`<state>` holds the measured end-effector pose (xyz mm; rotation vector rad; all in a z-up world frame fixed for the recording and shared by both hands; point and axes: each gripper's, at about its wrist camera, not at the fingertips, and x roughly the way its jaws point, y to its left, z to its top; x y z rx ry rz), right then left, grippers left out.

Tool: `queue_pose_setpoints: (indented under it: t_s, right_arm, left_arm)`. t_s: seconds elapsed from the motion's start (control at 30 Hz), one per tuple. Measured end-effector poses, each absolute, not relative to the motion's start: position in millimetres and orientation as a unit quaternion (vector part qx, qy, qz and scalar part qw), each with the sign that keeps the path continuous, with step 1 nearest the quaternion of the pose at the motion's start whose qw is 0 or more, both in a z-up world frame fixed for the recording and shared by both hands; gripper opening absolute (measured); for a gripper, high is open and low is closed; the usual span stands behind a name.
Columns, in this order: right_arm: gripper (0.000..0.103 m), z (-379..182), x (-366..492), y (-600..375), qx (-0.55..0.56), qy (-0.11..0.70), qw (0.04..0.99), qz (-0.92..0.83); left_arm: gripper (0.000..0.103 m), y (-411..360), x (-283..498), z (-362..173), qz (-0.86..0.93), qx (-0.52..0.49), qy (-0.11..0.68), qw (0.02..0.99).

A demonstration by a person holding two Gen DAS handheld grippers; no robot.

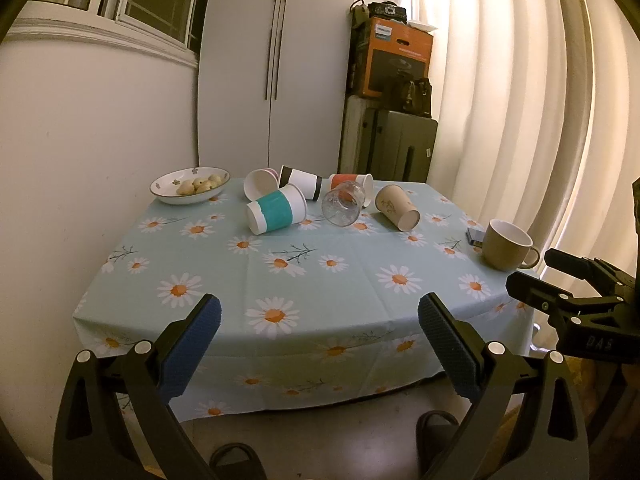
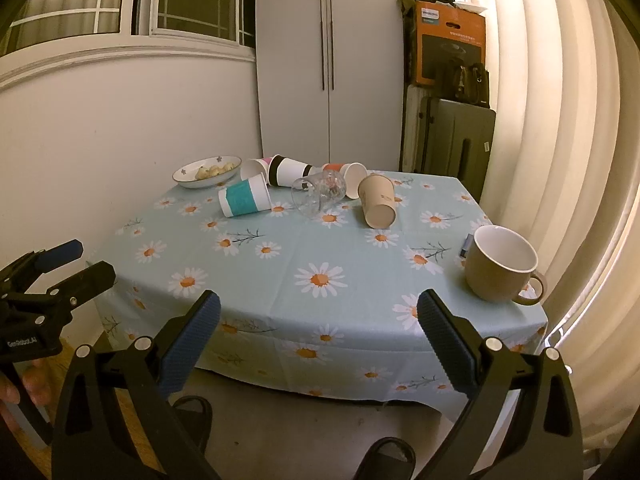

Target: Flip cup upright

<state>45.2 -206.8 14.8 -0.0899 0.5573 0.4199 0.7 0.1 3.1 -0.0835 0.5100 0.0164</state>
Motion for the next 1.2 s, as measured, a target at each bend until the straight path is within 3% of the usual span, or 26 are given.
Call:
queue_pose_setpoints:
  t_s: [1.2]
  right_arm:
    - [0.098, 13.1, 45.6, -202.9, -0.05, 0.279, 0.937, 0.203]
  left_arm:
    - [0.096, -0.5, 0.6, 2.1, 0.009, -0.04, 0.252, 0.967]
